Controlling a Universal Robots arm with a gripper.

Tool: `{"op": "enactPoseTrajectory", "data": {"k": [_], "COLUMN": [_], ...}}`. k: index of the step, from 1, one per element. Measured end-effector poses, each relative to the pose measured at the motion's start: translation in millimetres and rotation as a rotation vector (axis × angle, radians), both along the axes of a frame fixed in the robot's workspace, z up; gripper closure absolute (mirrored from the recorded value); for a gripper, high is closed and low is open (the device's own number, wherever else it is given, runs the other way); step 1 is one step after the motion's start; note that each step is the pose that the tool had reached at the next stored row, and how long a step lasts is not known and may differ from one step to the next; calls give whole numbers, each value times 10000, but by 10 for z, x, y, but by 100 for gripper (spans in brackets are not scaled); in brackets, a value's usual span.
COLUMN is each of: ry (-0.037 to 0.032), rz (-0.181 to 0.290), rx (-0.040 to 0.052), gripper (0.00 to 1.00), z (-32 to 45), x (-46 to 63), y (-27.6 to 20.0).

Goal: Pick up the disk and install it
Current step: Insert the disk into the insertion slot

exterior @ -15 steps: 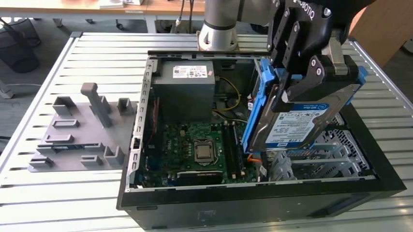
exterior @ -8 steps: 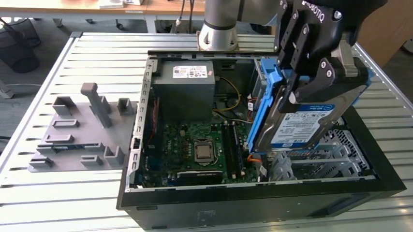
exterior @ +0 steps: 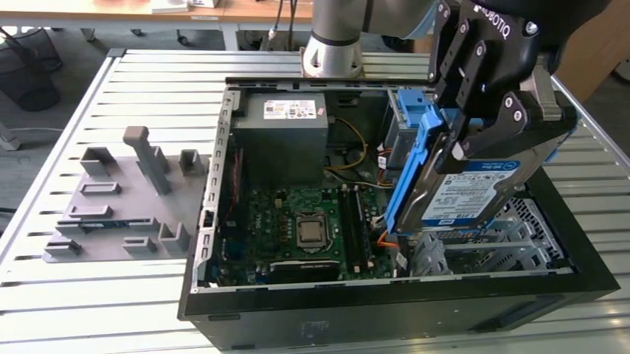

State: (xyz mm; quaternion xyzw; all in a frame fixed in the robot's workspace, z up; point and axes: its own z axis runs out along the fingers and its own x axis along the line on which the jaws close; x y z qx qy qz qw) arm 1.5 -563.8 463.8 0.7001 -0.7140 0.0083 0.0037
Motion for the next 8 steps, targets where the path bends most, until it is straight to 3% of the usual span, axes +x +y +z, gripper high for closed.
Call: {"op": "enactPoseTrajectory", "data": {"k": [8], "ry": [0], "rz": [1], "rx": [1], "gripper": [64], "z": [-1], "x": [2], "y": [0]}}
